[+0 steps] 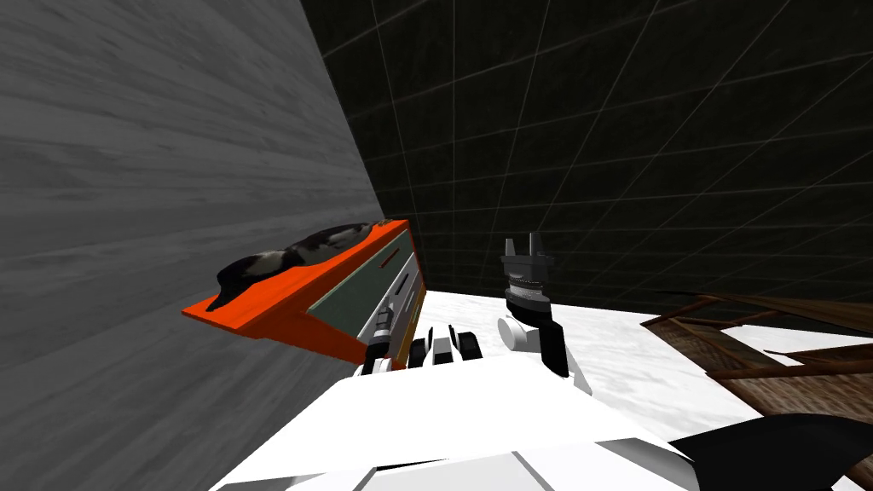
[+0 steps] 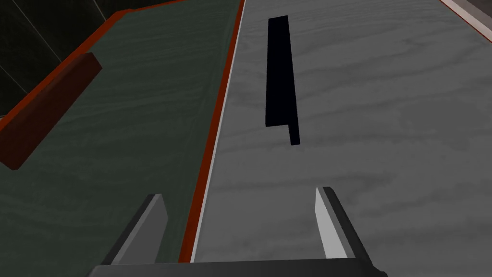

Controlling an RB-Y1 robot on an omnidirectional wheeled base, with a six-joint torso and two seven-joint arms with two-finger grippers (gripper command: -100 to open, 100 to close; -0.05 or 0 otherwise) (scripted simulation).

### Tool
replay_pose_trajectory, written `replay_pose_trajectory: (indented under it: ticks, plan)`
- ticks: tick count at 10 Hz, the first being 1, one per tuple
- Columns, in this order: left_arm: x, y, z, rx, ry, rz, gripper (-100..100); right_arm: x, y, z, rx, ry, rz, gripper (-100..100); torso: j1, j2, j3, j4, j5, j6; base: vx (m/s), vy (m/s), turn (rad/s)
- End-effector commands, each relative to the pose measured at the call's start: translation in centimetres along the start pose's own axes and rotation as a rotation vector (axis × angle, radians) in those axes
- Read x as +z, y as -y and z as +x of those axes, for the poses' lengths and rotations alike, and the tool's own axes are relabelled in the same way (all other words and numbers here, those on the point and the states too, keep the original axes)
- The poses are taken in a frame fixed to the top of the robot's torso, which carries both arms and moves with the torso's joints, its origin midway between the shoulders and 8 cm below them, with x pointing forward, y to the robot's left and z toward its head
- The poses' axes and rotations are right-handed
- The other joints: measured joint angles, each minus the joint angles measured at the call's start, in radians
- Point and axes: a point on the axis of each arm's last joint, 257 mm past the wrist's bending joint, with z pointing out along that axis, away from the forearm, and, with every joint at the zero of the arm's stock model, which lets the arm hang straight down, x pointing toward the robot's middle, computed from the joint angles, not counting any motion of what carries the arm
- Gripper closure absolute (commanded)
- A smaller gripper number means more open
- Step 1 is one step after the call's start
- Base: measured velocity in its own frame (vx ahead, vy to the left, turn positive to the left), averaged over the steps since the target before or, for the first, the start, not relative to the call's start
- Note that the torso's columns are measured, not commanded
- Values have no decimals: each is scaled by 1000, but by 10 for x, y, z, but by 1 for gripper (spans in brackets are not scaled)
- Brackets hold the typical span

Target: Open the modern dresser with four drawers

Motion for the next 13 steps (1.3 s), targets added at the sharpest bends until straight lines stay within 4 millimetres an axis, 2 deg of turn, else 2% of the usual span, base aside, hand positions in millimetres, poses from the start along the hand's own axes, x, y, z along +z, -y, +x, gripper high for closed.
replay_pose_trajectory:
  ticks: [1, 4, 5, 6, 7, 8, 13]
  plan:
    - [-4, -15, 3, -20, 16, -32, -100, 0, 0, 0, 0, 0, 0, 0, -3, 6, 2, 1, -1, -1, 75, -5, -4]
    - [-10, -27, 27, -83, 33, -59, -100, 0, 0, 0, 0, 0, 0, 0, -13, 21, 9, 5, -3, -1, 67, 10, -11]
    - [-10, -26, 23, -71, 30, -55, -100, 0, 0, 0, 0, 0, 0, 0, -14, 23, 11, 5, -4, -1, 25, 10, -2]
    - [0, -22, 23, -74, 31, -56, -100, 0, 0, 0, 0, 0, 0, 0, -15, 25, 11, 6, -4, -1, 57, 9, -4]
    - [-5, -23, 22, -72, 31, -52, -100, 0, 0, 0, 0, 0, 0, 0, -15, 22, 10, 5, -4, -1, 36, 6, -3]
    - [-4, -23, 22, -73, 31, -54, 100, 0, 0, 0, 0, 0, 0, 0, -15, 22, 9, 5, -3, -1, 0, 0, 0]
    - [7, -12, 35, -75, 32, -37, 100, 0, 0, 0, 1, 0, 0, 0, -12, 16, 7, 0, -1, -2, -61, -142, -6]
